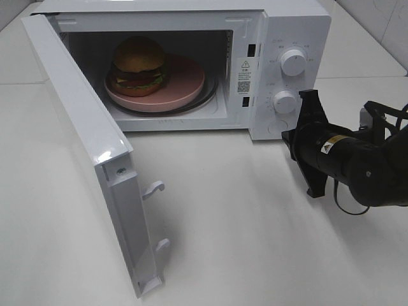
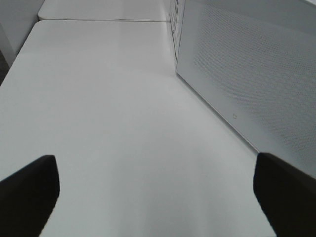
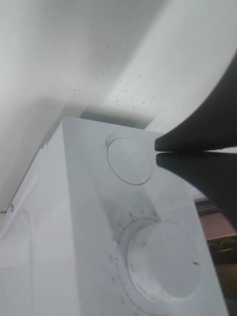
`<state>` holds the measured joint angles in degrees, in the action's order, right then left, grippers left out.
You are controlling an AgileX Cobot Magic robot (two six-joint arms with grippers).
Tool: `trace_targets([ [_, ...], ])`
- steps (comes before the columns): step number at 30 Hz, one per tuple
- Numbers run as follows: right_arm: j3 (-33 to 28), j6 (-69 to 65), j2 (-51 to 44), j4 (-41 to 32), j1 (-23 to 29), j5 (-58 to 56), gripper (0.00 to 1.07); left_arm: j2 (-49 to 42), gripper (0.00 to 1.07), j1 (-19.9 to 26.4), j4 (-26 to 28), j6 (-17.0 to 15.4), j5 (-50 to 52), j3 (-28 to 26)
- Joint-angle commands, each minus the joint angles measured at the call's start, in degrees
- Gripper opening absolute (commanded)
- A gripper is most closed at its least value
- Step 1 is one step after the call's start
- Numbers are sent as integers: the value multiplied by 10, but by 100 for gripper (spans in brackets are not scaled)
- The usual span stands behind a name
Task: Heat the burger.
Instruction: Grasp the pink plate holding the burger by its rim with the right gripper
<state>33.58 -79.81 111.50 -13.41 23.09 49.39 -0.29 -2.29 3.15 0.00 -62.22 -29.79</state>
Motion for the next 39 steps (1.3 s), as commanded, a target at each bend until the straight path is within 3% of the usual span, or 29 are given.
trace_targets([
  [1, -21, 91, -46, 44, 3, -25, 0, -3, 100, -3, 2, 0, 8, 2],
  [6, -36, 207, -97, 56, 3, -113, 0, -3, 100, -3, 2, 0, 8, 2],
  [10, -35, 427, -173, 46, 3, -282, 1, -3, 100, -3, 2, 0, 8, 2],
  [11, -35, 427, -173, 46, 3, -282, 1, -3, 100, -3, 2, 0, 8, 2],
  [12, -31, 520, -201, 33, 3, -350, 2, -3, 100, -3, 2, 0, 8, 2],
  [16, -21, 661, -241, 6, 3, -439, 2, -3, 100, -3, 2, 0, 8, 2],
  [17, -12, 768, -266, -15, 3, -499, 3, -3, 100, -3, 2, 0, 8, 2],
  [22, 2, 947, -294, -44, 3, -566, 10, -3, 100, -3, 2, 0, 8, 2],
  [24, 18, 1063, -298, -65, 3, -592, 32, -3, 100, -3, 2, 0, 8, 2],
  [27, 22, 1081, -298, -67, 3, -600, 41, -3, 100, -3, 2, 0, 8, 2],
  [28, 36, 1122, -296, -67, 3, -625, 59, -3, 100, -3, 2, 0, 8, 2],
  [29, 44, 1147, -295, -67, 3, -641, 70, -3, 100, -3, 2, 0, 8, 2],
  [30, 44, 1147, -295, -67, 3, -641, 70, -3, 100, -3, 2, 0, 8, 2],
  [31, 62, 1195, -294, -67, 3, -670, 89, -3, 100, -3, 2, 0, 8, 2],
  [32, 81, 1244, -294, -66, 3, -693, 101, -3, 100, -3, 2, 0, 8, 2],
  [35, 92, 1273, -294, -66, 3, -704, 101, -3, 100, -3, 2, 0, 8, 2],
  [39, 152, 1415, -270, -62, 6, -786, 100, -3, 100, -3, 2, 0, 8, 2],
])
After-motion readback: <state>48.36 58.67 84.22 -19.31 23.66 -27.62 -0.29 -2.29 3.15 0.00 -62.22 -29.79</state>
